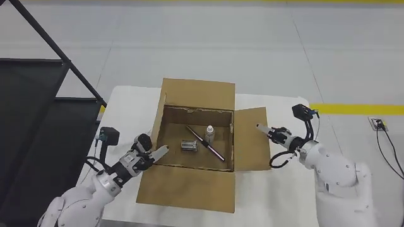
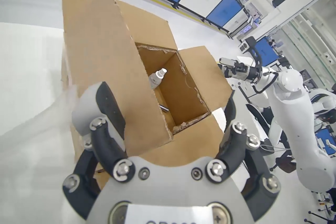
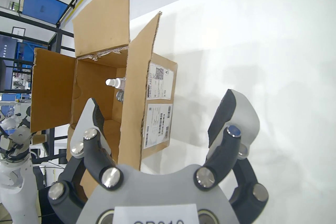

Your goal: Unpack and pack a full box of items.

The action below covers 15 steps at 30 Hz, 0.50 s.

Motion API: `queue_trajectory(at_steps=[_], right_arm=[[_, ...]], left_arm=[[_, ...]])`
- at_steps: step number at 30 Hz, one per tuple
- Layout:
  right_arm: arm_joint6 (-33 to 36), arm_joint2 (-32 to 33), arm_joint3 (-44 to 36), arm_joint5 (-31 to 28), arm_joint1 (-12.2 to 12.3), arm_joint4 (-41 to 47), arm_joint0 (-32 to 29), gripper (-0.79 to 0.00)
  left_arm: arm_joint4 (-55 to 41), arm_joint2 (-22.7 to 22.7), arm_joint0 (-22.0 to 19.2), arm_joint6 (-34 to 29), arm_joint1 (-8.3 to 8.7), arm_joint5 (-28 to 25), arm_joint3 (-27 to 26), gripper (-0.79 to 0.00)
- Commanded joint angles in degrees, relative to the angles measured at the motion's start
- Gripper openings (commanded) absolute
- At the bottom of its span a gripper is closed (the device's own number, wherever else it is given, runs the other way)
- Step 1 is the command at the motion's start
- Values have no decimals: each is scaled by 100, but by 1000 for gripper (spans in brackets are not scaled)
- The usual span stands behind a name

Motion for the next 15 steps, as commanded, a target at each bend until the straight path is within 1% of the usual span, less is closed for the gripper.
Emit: queue_trajectory(at_steps=[1, 4, 7, 13, 15], right_arm=[[132, -6, 168, -210, 23, 428, 111, 0], [390, 6, 346, -617, 52, 1258, 223, 0], [686, -53, 533, -867, 88, 1863, 394, 0], [1057, -364, 821, -1122, 132, 2813, 726, 0], [905, -504, 935, -1063, 126, 3042, 810, 0]], left_arm=[[64, 120, -108, -68, 5, 36, 93, 0], [141, 268, -208, -1, 3, 86, 229, 0], [169, 399, -291, 26, 2, 144, 358, 0], [205, 578, -414, 62, 7, 180, 549, 0], [195, 611, -440, 93, 8, 209, 588, 0]])
